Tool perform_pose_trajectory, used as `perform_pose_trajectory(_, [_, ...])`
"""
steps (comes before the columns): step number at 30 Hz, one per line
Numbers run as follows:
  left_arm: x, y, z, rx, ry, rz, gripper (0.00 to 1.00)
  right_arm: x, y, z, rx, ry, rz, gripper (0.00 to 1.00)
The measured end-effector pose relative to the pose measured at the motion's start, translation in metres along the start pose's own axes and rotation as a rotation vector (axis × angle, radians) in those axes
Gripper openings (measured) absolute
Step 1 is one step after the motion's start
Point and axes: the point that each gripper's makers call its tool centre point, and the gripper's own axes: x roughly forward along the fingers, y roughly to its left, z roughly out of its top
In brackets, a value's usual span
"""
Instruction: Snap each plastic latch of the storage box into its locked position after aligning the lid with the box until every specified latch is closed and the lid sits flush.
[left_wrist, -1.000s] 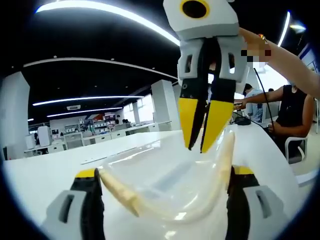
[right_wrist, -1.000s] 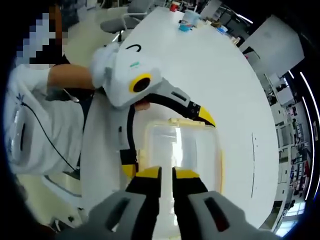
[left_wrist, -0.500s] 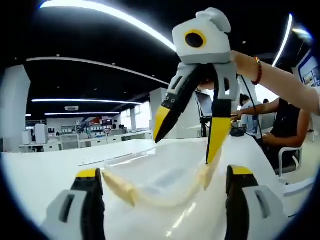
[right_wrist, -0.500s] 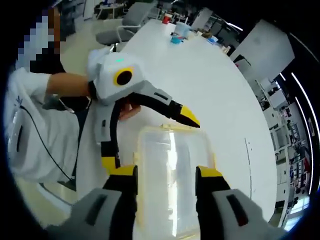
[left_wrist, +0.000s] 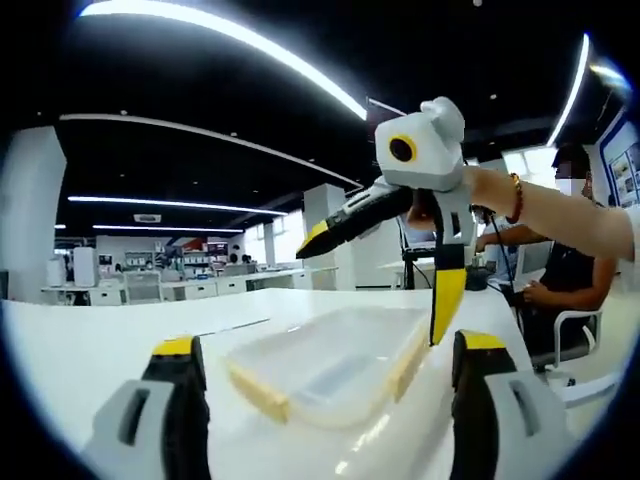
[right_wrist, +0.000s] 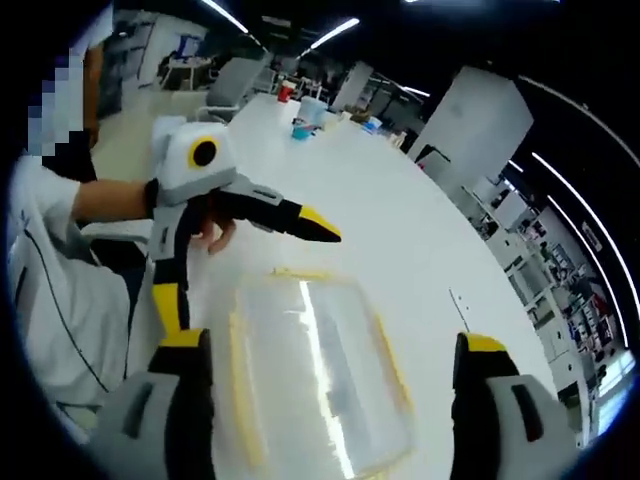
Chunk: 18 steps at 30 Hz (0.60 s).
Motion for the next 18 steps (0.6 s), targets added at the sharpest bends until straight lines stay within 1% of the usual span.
perform_pose_trajectory(1, [0.001,0.000,0.000,0.001,0.002,0.002,1.00,-0.002,0.000,-0.003,-0.001,0.009,0.004,1.00])
perform_pose_trajectory(3, [0.001,-0.001,0.001,0.009,0.007,0.001,1.00,-0.007,-0.008,-0.001,0.010,-0.053,-0.039,1.00])
perform_pose_trajectory(7, [0.001,0.000,0.001,0.016,0.017,0.014,1.00,-0.017,-0.015,-0.002,0.027,-0.117,-0.087,1.00])
perform_pose_trajectory(9, [0.000,0.001,0.002,0.017,0.023,0.023,1.00,-0.022,-0.021,-0.001,0.031,-0.152,-0.130,1.00])
perform_pose_trajectory(11, [-0.003,0.002,0.006,0.008,0.018,0.019,1.00,-0.032,-0.028,0.003,0.079,-0.249,-0.188,1.00])
perform_pose_trajectory(13, [-0.006,0.003,0.009,0.019,0.025,0.036,1.00,-0.037,-0.033,-0.001,0.088,-0.263,-0.209,1.00])
perform_pose_trajectory(14, [-0.009,0.003,0.012,0.037,0.022,0.044,1.00,-0.041,-0.038,-0.002,0.092,-0.282,-0.237,1.00])
perform_pose_trajectory(16, [-0.012,0.003,0.016,0.043,0.019,0.045,1.00,-0.044,-0.036,-0.002,0.093,-0.306,-0.251,1.00])
perform_pose_trajectory(17, [-0.014,0.003,0.019,0.045,0.015,0.044,1.00,-0.047,-0.037,-0.002,0.102,-0.322,-0.271,1.00])
perform_pose_trajectory(18, [-0.017,0.002,0.022,0.044,0.012,0.043,1.00,-0.053,-0.037,0.000,0.113,-0.360,-0.296,1.00])
